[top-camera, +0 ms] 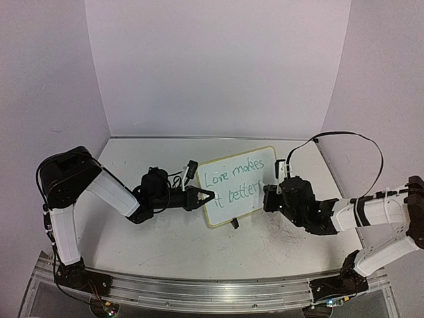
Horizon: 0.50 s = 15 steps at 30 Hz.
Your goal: Write a sentence on the whiteboard
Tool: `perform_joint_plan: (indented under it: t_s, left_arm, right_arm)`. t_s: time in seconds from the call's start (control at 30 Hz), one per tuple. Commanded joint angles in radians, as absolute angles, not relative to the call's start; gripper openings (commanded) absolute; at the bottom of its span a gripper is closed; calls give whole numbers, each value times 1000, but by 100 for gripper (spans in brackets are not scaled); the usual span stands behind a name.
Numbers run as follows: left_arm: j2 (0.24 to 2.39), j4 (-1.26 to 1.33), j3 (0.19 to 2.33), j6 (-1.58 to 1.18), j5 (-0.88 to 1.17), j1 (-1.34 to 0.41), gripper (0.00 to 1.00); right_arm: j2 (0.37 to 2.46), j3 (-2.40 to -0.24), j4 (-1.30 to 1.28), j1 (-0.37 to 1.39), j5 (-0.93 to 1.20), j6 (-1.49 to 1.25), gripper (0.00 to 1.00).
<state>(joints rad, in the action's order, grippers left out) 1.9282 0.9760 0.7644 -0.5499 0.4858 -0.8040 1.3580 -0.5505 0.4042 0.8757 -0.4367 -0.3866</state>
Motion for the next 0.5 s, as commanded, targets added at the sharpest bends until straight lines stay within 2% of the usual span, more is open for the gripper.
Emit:
perform_joint_plan:
  t_s: [0.0,0.47]
  left_arm:
    - [1907,858,750,-571,434,-785,0]
    - [1908,854,755,-576,439,-785,0]
  right_arm:
    - [1317,-494,388,874,-382,-424,0]
    - [1349,-505,446,873,-382,-407,0]
